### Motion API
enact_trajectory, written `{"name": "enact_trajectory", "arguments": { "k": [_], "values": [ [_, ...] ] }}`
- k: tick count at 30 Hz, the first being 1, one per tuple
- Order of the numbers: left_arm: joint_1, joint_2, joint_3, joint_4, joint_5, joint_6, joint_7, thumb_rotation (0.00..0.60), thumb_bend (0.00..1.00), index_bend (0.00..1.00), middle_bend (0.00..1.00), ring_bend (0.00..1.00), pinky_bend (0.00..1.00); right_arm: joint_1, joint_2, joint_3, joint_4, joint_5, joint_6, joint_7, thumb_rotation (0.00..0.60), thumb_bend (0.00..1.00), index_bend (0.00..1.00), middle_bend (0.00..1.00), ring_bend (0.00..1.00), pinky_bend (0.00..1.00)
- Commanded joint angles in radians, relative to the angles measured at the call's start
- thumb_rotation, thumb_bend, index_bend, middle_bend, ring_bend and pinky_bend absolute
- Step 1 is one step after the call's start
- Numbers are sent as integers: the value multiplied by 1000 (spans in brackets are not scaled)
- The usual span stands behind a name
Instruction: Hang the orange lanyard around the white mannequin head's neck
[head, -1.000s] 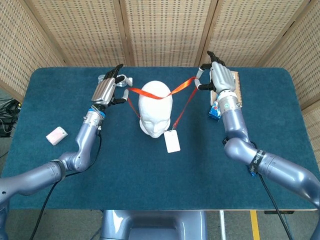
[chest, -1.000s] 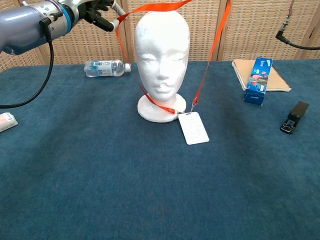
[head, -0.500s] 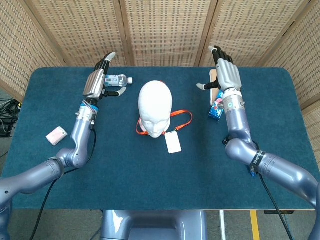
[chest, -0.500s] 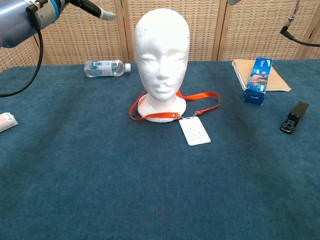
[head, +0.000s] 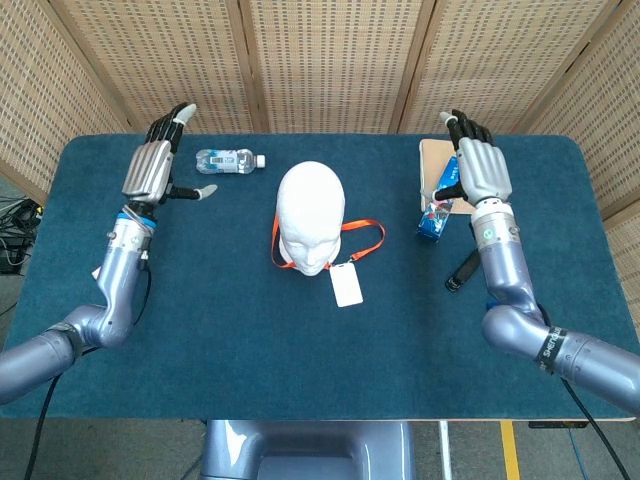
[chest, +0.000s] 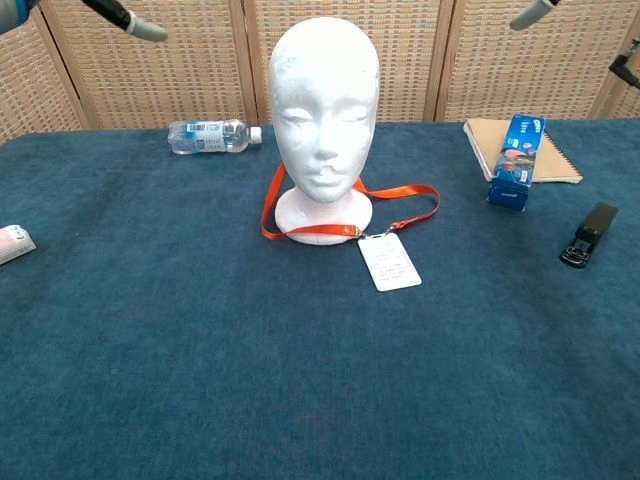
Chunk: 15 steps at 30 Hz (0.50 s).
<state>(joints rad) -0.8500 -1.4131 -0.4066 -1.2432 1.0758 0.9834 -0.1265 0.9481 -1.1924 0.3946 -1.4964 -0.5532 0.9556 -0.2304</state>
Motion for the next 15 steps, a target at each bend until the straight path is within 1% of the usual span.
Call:
{"name": "enact_trajectory", "arguments": {
  "k": [1, 2, 3, 5, 6, 8, 9, 10, 12, 15],
  "values": [
    [97, 105, 81, -119, 81, 72, 45, 600, 0, 0, 0, 0, 0, -58, 46, -41, -68, -57, 40, -4, 600, 143, 122, 308, 179, 27],
    [119, 130, 99, -153, 95, 88, 57, 600, 0, 0, 0, 0, 0, -72, 58, -54, -88, -72, 44, -9, 600, 238, 125, 435, 308, 129],
    [152, 168, 128, -202, 106, 103, 86, 600, 0, 0, 0, 0, 0, -91, 75, -77, -118, -94, 43, -16, 600, 332, 123, 528, 414, 280],
    [192, 229, 162, -289, 103, 112, 137, 600, 0, 0, 0, 0, 0, -117, 99, -100, -159, -131, 36, -11, 600, 470, 118, 615, 519, 514],
    [215, 270, 182, -346, 95, 115, 173, 600, 0, 0, 0, 0, 0, -133, 109, -118, -182, -160, 30, -7, 600, 538, 115, 644, 550, 580],
    [255, 317, 205, -420, 89, 149, 219, 600, 0, 0, 0, 0, 0, -157, 120, -147, -210, -219, 16, 7, 600, 612, 113, 671, 573, 634],
    [275, 333, 215, -447, 86, 170, 238, 600, 0, 0, 0, 0, 0, -166, 123, -160, -220, -250, 4, 16, 600, 633, 113, 679, 579, 656],
    [288, 342, 221, -465, 83, 184, 250, 600, 0, 0, 0, 0, 0, -173, 124, -169, -225, -270, -4, 23, 600, 642, 113, 682, 581, 668],
    [345, 373, 250, -520, 68, 247, 300, 600, 0, 0, 0, 0, 0, -191, 117, -209, -242, -364, -40, 49, 600, 660, 113, 683, 584, 689],
    [403, 389, 277, -572, 49, 311, 344, 600, 0, 0, 0, 0, 0, -202, 90, -235, -226, -470, -66, 88, 600, 670, 113, 683, 584, 691]
  ]
}}
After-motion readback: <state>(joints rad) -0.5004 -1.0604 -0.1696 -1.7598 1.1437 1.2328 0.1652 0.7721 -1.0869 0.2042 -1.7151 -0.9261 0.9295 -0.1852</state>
